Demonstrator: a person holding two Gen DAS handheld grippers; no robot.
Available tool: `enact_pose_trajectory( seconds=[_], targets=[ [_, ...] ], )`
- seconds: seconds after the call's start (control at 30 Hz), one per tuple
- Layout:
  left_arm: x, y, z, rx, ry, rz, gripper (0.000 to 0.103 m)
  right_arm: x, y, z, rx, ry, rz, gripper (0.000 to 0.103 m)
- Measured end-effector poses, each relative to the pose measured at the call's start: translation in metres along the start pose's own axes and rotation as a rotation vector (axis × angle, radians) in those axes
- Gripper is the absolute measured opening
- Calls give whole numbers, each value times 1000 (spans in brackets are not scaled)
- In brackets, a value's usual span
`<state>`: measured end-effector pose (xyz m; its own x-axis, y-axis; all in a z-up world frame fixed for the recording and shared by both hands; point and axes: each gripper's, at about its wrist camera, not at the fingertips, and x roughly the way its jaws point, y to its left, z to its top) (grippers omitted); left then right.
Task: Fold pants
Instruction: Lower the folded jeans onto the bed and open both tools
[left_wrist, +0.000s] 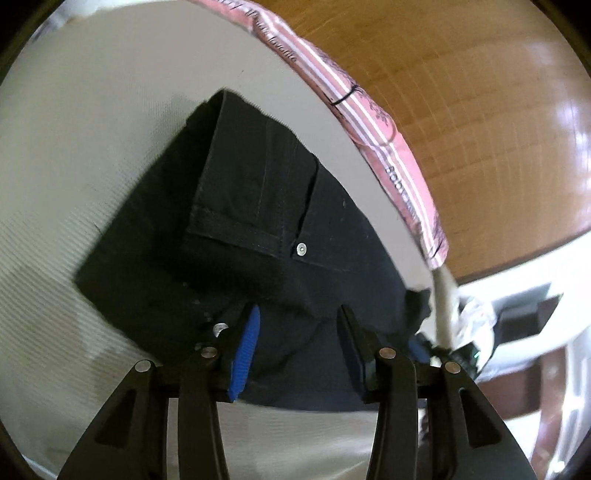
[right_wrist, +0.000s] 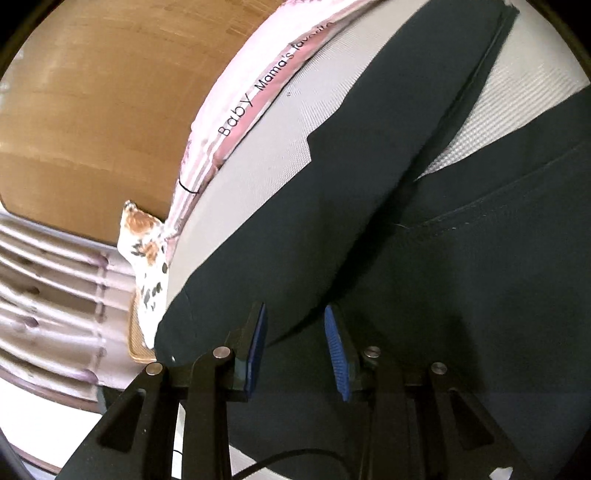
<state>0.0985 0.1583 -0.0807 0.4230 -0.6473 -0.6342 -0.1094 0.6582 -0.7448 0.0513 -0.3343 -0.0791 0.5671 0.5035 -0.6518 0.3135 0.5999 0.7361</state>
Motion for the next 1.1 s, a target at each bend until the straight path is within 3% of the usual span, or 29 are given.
enact_pose_trajectory(
  seconds=[0.27,0.4,0.43,0.5,0.57,0.6,0.73,0.9,1.1],
  targets=[
    [20,18,13,-139,-41,4,45,10,-8,17,48,-46,-5,31],
    [13,22,20,-152,-81,-1,45,7,-14,29,72,-85,-3,31],
    [12,22,21,-145,-92,7,45,7,-15,31,77,-89,-5,31],
    [10,20,23,-117,-110,33,24,7,-17,33,80,-85,-9,30],
    [11,16,26,-84,-109,64,20,8,-17,35,69,-85,-21,12],
    [9,15,28,-77,-110,62,18,8,-17,37,69,-87,-26,12],
    [4,7,35,-44,-99,83,16,2,-7,38,48,-109,-43,8],
    [-1,-12,46,75,-57,143,16,-22,16,32,-12,-138,-63,5],
    [-4,-12,47,177,31,222,16,-56,39,2,-88,-151,-82,4]
  ],
)
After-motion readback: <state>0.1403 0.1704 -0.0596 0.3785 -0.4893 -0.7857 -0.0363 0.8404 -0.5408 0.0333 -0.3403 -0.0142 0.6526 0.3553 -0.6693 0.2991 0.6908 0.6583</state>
